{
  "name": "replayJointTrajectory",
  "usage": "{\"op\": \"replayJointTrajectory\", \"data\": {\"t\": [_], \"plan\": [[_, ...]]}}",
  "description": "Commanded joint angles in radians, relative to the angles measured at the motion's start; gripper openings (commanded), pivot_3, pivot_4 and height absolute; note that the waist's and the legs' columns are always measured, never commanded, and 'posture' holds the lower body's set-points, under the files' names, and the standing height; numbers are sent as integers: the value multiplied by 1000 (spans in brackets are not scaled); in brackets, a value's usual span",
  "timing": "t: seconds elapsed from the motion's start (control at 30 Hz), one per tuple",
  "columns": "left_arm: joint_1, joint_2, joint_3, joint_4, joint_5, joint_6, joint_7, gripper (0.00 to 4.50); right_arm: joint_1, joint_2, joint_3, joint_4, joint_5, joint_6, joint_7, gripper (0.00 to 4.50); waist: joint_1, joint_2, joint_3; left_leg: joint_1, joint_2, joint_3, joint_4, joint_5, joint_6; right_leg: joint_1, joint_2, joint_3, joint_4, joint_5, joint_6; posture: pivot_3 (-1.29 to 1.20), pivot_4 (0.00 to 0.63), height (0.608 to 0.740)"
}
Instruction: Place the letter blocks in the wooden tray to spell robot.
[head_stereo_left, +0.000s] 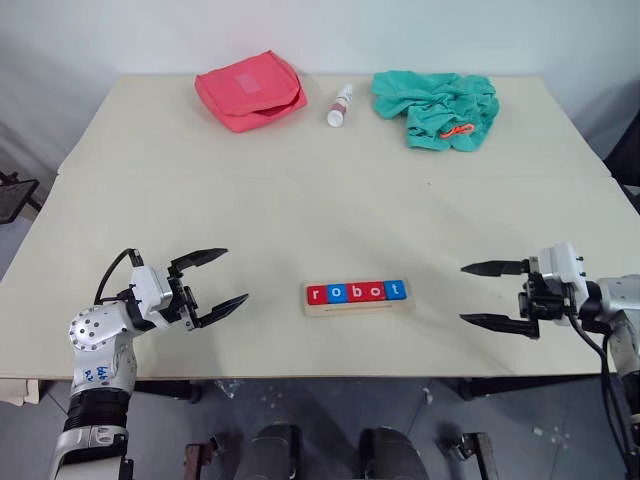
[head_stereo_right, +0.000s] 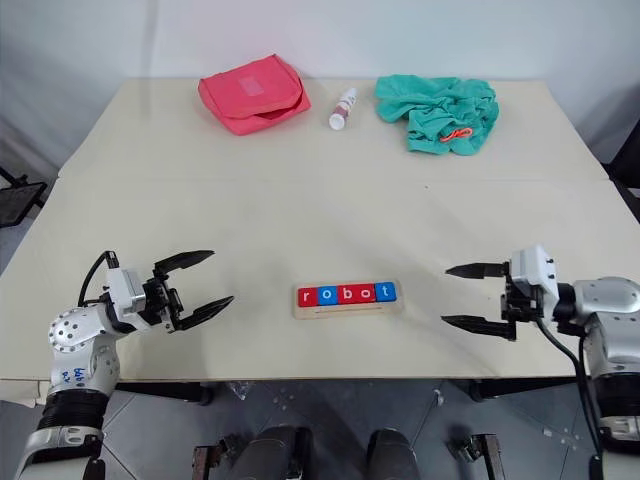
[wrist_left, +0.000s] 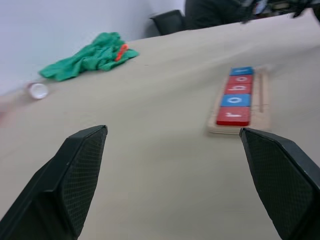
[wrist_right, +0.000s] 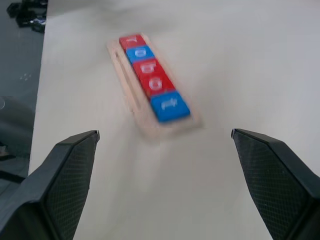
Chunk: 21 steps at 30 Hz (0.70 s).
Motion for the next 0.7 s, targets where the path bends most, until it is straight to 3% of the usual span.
{"op": "replayJointTrajectory", "data": {"t": [0.03, 0.27, 0.7], "plan": [[20, 21, 33, -31, -10, 5, 24, 4500, -24, -40, 29, 70, 129, -70, 65, 4422, -2, 0, 0, 0, 0, 0, 0, 0, 0, 0, 0, 0, 0, 0, 0, 0, 150, 740], [106, 36, 43, -148, -107, 141, -18, 4500, -83, -88, 160, 197, 241, -156, 65, 4422, -1, 0, 0, 0, 1, 0, 0, 0, 0, 0, 0, -1, -1, 0, 0, 0, 150, 740], [146, 74, 51, -210, -124, 223, -107, 4500, -189, -119, 283, 297, 277, -185, 65, 4422, 1, 1, 0, 2, 1, -4, 1, 0, 0, 8, 0, -5, -7, 0, 0, 0, 150, 740]]}}
